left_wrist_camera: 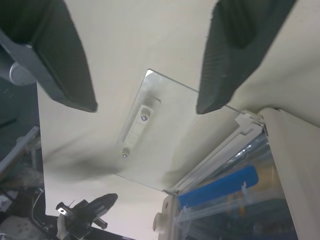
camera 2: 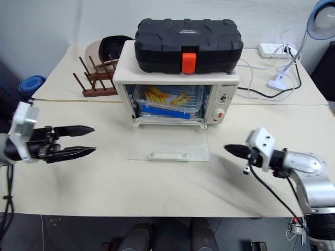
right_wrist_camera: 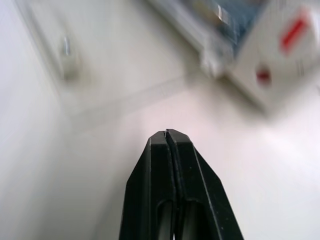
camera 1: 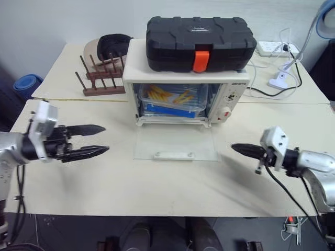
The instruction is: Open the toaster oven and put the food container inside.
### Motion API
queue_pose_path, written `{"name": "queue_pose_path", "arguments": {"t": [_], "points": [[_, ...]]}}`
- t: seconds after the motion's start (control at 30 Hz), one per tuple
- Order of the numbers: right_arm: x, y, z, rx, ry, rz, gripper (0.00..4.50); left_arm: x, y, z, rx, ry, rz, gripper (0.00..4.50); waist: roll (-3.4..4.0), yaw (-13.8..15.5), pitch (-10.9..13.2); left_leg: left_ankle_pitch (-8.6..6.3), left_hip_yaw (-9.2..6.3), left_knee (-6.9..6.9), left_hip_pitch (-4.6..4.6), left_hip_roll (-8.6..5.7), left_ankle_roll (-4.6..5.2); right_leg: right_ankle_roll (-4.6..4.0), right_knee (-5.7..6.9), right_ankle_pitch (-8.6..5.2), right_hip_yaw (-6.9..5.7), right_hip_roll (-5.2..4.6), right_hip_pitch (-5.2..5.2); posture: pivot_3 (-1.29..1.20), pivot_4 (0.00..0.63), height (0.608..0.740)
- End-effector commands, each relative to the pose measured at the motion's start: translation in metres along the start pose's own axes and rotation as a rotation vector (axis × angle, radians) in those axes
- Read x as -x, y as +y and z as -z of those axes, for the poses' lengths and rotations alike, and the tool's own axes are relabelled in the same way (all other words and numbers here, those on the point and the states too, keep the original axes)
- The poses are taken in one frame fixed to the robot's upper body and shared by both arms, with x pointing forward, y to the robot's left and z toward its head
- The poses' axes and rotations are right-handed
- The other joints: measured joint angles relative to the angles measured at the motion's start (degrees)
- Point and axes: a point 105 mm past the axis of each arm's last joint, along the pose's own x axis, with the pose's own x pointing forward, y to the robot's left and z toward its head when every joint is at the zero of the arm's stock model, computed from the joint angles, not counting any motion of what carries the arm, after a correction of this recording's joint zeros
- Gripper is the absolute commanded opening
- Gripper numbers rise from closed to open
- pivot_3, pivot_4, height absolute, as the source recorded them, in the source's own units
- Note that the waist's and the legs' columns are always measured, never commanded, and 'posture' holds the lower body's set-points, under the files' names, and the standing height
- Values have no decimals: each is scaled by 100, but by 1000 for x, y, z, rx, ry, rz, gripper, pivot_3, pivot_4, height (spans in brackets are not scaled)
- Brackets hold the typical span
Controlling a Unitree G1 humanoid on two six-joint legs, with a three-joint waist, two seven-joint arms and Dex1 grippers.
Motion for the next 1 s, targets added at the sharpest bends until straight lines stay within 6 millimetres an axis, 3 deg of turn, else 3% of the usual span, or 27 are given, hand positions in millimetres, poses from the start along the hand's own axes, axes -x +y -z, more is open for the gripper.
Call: {"name": "queue_pose_path", "arguments": {"t": [0.03, 0.17, 0.3, 0.47, 0.53, 0.63, 0.7, 0.8, 0.87, 1.0], "points": [[-11, 9, 8, 57, -4, -83, 0, 9, -5, 6, -4, -23, 17, 4476, 3, -83, 2, 0, 2, -6, 15, 3, -1, -5, 6, -3, 1, 2, 7, 0, 150, 740], [-44, 24, -6, 49, -132, -162, 0, 13, -2, 23, 57, -26, -22, 4476, 4, -188, 3, 2, 8, -22, 40, 25, -6, -17, 23, -9, 10, 22, 10, 0, 150, 740], [-54, 22, -40, 15, -347, -119, 0, 14, 8, 29, 50, -113, -139, 4476, 6, -148, 4, 9, 3, -23, 36, 27, -31, -23, 36, -12, 10, 18, -3, 0, 150, 740], [-45, 11, -88, -37, -559, -35, 0, 22, 13, 43, 78, -120, -251, 4476, 6, -94, 4, 10, -12, -21, 31, 23, -47, -22, 34, -12, 18, 9, -13, 0, 150, 740], [-33, -3, -120, -82, -700, 30, 0, 27, 13, 48, 82, -115, -280, 4476, 6, -90, 4, 9, -15, -21, 31, 24, -47, -22, 34, -12, 21, 8, -15, 0, 150, 740], [-17, -15, -144, -125, -799, 76, 0, 28, 9, 54, 61, -79, -288, 4476, 6, -83, 4, 8, -21, -24, 31, 27, -47, -22, 35, -12, 24, 7, -19, 0, 150, 740], [-12, -17, -140, -125, -753, 86, 0, 25, 5, 57, 26, -53, -281, 4476, 5, -72, 3, 6, -22, -30, 31, 27, -45, -22, 28, -12, 24, 5, -18, 0, 150, 740], [-11, 7, -108, 42, -562, -13, 548, 22, 2, 64, 9, -1, -287, 4500, 0, 29, 0, 4, -12, -40, 24, 21, -41, -22, 4, -12, 9, 2, -14, 0, 150, 740], [-6, 23, -81, 152, -452, -78, 1145, 22, -2, 70, 7, 28, -276, 4500, 0, 66, 0, 4, 6, -44, 19, 19, -41, -22, -2, -12, 2, 1, -15, 0, 150, 740], [10, 39, -36, 182, -323, -137, 2429, 25, -13, 91, -49, 117, -253, 4500, 0, 50, 0, 3, 35, -41, 20, 13, -38, -19, -2, -11, 5, -3, -15, 0, 150, 740]]}}
